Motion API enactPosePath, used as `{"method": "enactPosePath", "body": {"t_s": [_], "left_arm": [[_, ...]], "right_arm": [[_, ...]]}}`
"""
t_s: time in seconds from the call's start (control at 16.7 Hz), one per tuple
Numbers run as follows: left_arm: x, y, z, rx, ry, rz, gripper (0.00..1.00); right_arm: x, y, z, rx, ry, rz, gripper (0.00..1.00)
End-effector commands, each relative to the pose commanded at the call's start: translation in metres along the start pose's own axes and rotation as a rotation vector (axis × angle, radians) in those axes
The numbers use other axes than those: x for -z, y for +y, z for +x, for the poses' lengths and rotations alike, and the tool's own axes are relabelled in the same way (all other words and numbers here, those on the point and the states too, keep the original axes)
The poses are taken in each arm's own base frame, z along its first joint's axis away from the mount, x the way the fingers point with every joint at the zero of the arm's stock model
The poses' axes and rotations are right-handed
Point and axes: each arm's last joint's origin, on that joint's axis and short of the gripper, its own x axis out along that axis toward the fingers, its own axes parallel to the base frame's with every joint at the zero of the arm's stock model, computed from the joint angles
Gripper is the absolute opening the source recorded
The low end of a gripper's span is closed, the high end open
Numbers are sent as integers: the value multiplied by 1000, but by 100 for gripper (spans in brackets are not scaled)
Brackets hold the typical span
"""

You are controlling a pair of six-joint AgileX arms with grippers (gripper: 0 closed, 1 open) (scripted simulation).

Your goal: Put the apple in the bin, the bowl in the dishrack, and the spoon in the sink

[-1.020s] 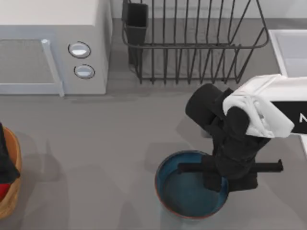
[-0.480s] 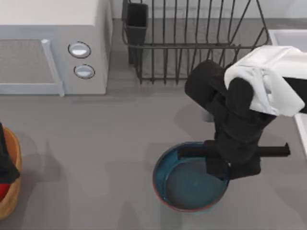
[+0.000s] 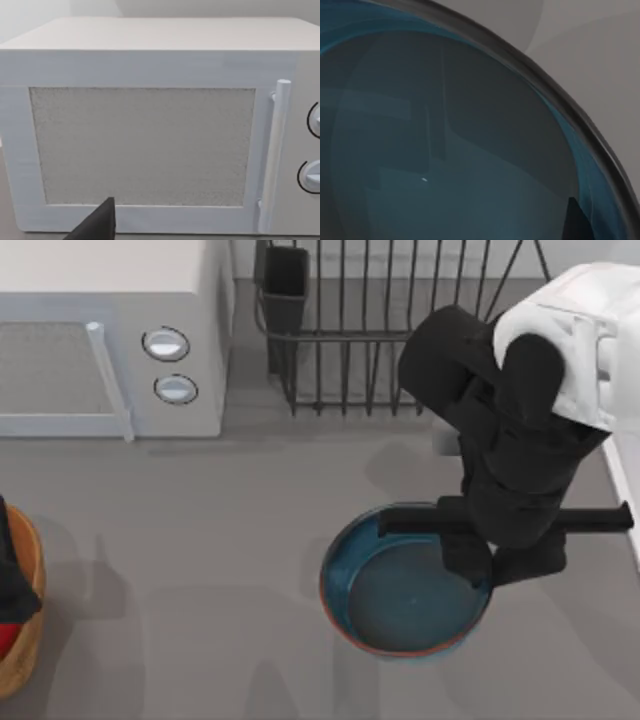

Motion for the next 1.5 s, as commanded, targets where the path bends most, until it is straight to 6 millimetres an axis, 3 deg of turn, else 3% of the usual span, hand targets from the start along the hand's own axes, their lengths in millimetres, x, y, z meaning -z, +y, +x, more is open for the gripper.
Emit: {"method": "enactPosePath", "body": {"t_s": [0.24,0.48,0.78,1.08,1.32,1.5], "left_arm": [[0,0,0,0,0,0,100],[0,0,0,0,0,0,100],[0,0,0,0,0,0,100],[0,0,0,0,0,0,100],[0,0,0,0,0,0,100],[0,0,0,0,0,0,100]], "right_arm": [[0,5,-2,-5,-56,-35,0],[-1,25,-25,-26,-353,-170,0],[7,58,-73,-21,-893,-291,0],[34,68,-142,-3,-1378,-172,0],[56,57,-183,1,-1550,-25,0],[60,55,-189,0,-1569,-1,0]]}}
